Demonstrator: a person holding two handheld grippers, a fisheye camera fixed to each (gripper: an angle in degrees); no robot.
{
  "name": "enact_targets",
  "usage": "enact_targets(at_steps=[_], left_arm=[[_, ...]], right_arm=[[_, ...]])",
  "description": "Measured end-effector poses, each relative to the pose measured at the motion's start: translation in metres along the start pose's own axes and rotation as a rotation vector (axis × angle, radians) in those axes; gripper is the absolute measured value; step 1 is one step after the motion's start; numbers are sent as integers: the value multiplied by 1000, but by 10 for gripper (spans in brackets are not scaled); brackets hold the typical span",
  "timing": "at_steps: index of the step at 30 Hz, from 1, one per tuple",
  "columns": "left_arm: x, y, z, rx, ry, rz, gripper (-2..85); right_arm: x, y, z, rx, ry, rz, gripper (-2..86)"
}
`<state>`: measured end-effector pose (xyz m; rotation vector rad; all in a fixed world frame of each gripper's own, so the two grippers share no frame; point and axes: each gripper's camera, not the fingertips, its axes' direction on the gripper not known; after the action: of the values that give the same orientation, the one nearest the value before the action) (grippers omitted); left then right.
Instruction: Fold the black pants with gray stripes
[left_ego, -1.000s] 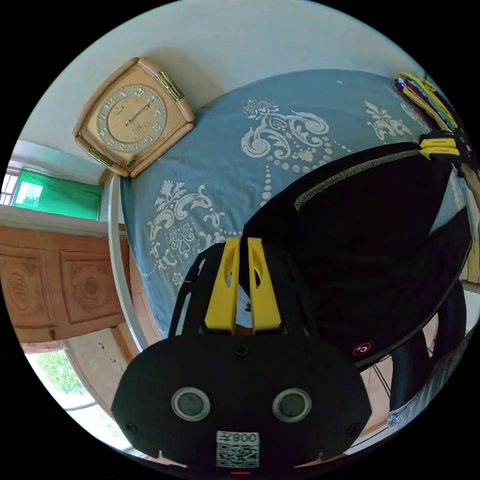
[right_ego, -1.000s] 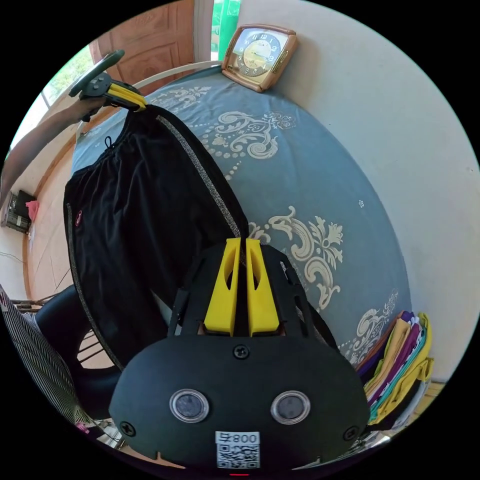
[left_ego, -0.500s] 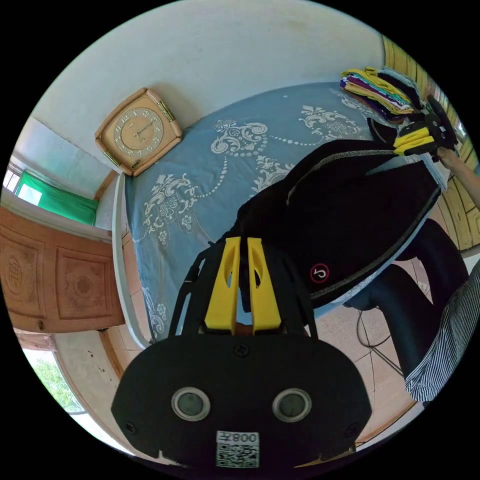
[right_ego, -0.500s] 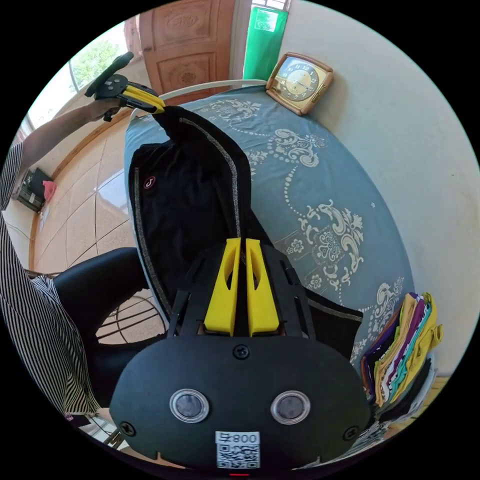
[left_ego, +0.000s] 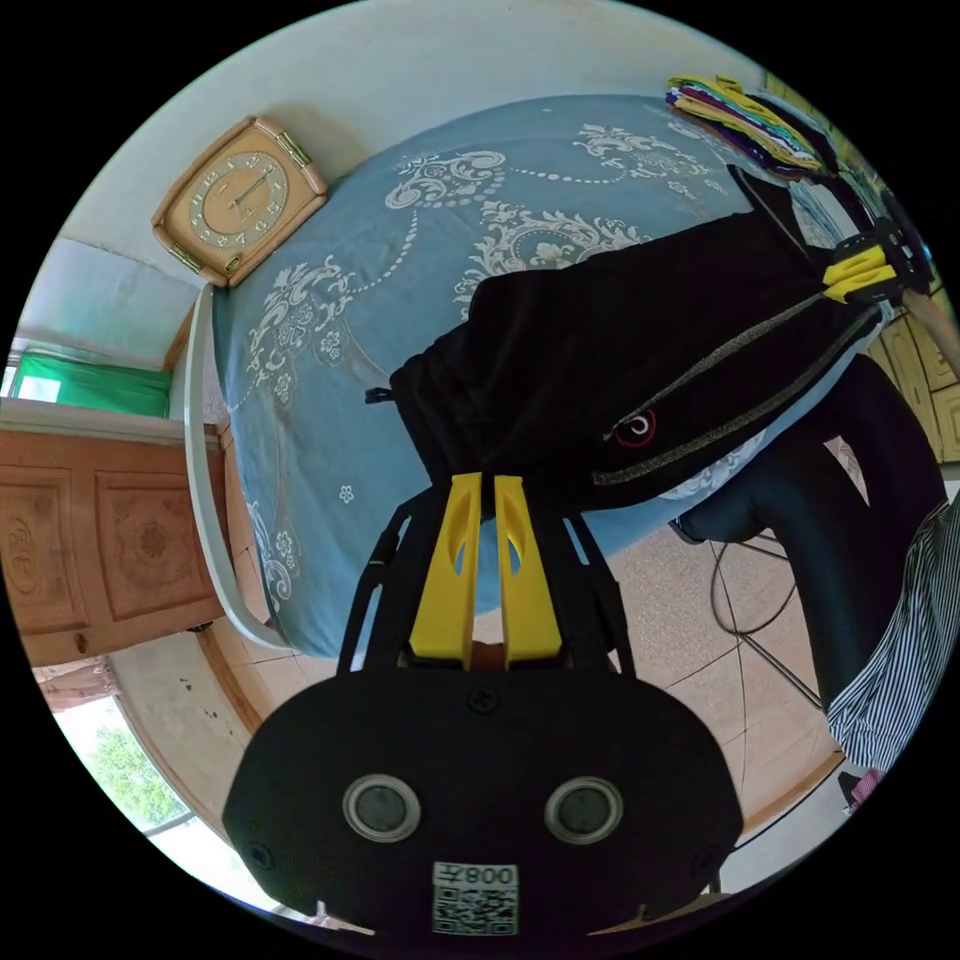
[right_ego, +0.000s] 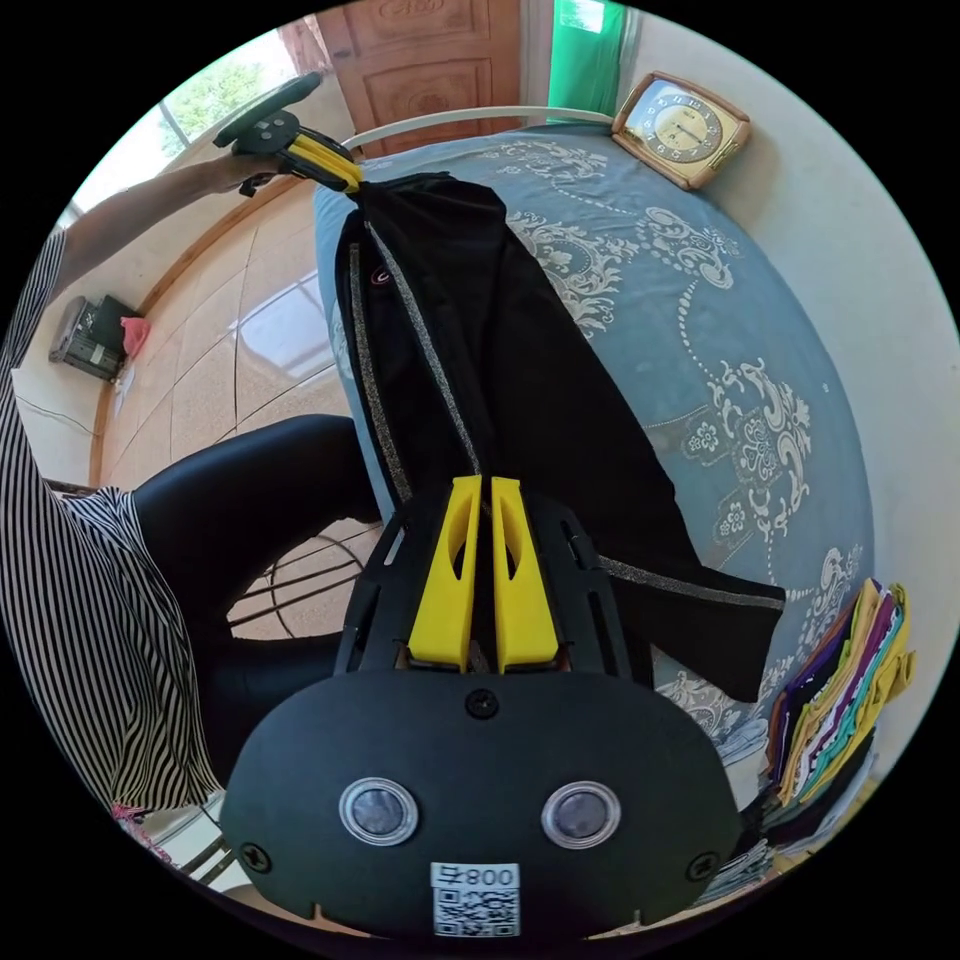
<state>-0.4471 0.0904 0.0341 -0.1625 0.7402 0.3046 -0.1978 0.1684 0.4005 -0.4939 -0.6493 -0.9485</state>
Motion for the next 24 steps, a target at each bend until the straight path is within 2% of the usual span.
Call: enact_targets(at_steps=[24], left_arm=[[-37, 86, 70, -57, -76, -89, 22]], right_arm=[[20, 32, 88, -51, -133, -16, 19]])
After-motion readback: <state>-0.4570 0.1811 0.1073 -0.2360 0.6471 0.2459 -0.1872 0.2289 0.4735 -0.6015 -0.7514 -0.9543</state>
